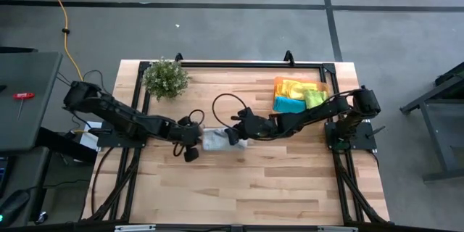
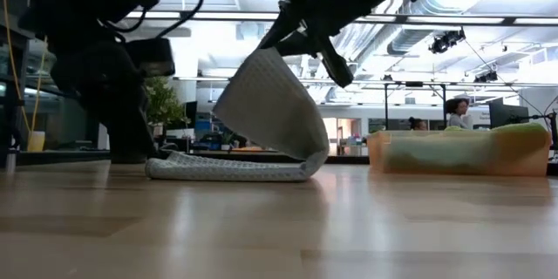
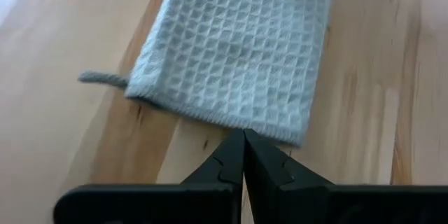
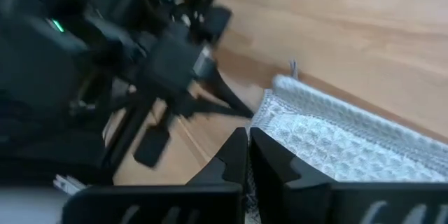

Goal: Fold microfiber towels
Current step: Fold the gray microfiber cloth

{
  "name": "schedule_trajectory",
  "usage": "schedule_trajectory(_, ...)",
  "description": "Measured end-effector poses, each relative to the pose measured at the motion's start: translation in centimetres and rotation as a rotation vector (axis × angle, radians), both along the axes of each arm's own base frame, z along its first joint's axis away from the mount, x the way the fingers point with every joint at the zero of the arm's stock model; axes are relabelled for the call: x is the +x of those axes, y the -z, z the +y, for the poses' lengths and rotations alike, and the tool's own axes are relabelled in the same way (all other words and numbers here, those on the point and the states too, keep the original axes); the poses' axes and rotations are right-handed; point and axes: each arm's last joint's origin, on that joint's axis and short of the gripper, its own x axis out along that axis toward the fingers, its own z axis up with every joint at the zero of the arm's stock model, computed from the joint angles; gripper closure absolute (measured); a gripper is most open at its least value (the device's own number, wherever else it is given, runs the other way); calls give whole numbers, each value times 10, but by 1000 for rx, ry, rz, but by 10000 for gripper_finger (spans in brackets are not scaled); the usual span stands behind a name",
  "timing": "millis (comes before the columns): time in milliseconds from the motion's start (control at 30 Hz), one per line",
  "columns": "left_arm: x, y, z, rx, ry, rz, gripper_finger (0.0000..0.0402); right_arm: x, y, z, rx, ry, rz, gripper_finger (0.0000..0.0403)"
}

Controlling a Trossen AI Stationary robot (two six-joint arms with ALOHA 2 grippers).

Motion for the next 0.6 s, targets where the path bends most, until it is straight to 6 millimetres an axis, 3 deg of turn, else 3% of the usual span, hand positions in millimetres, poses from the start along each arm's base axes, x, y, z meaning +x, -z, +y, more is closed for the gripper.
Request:
schedule_trajectory(300, 14, 26, -2, -38, -33, 10, 402, 4, -7, -3, -23, 126, -99, 403)
schedule_trajectory(600, 23, 24, -1, -21, -54, -89, 401, 17, 12, 2, 37, 139, -156, 403)
